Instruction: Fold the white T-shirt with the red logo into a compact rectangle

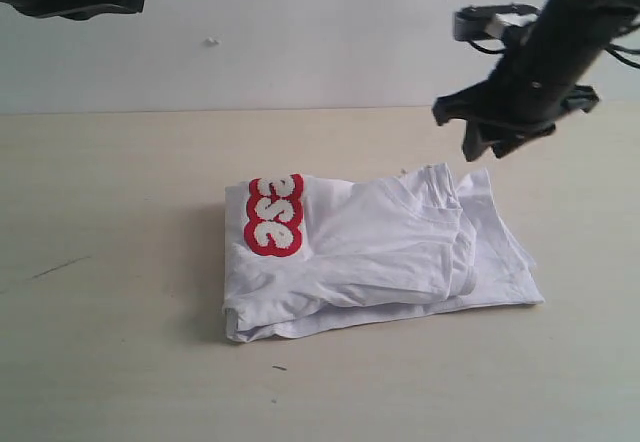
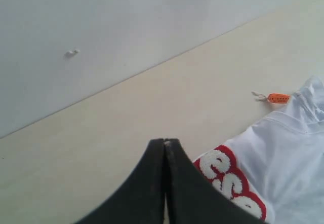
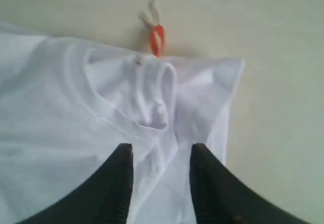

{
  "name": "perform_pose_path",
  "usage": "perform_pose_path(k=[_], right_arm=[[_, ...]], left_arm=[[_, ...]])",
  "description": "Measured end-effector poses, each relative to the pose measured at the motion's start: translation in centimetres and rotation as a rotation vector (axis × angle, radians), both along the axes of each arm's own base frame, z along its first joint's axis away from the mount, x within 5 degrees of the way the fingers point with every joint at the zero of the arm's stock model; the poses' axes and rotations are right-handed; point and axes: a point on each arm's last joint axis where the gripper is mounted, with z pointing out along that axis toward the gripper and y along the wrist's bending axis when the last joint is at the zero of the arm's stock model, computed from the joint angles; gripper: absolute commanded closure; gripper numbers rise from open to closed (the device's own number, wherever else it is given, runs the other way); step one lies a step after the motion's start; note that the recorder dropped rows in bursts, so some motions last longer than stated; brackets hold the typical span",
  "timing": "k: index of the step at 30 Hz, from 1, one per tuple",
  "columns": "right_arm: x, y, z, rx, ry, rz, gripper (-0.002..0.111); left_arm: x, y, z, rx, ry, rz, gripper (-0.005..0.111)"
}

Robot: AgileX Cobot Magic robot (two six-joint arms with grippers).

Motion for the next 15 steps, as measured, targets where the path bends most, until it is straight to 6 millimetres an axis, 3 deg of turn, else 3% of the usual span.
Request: perform_pose_path(k=[4, 8, 15], right_arm=[[0.0, -2.8, -2.2, 0.169, 0.043, -0.028, 0.056], [0.5, -1.9, -4.2, 0.314, 0.079, 0.021, 0.051], [0.9, -1.2, -8.5, 0.329, 0.166, 0.025, 0.051]], left_arm=[[0.0, 0.0, 0.0, -0.002, 0.001, 0.000, 0.107], [0.0, 0.0, 0.0, -0.002, 0.001, 0.000, 0.107], [0.0, 0.0, 0.0, -0.002, 0.002, 0.000, 0.107]])
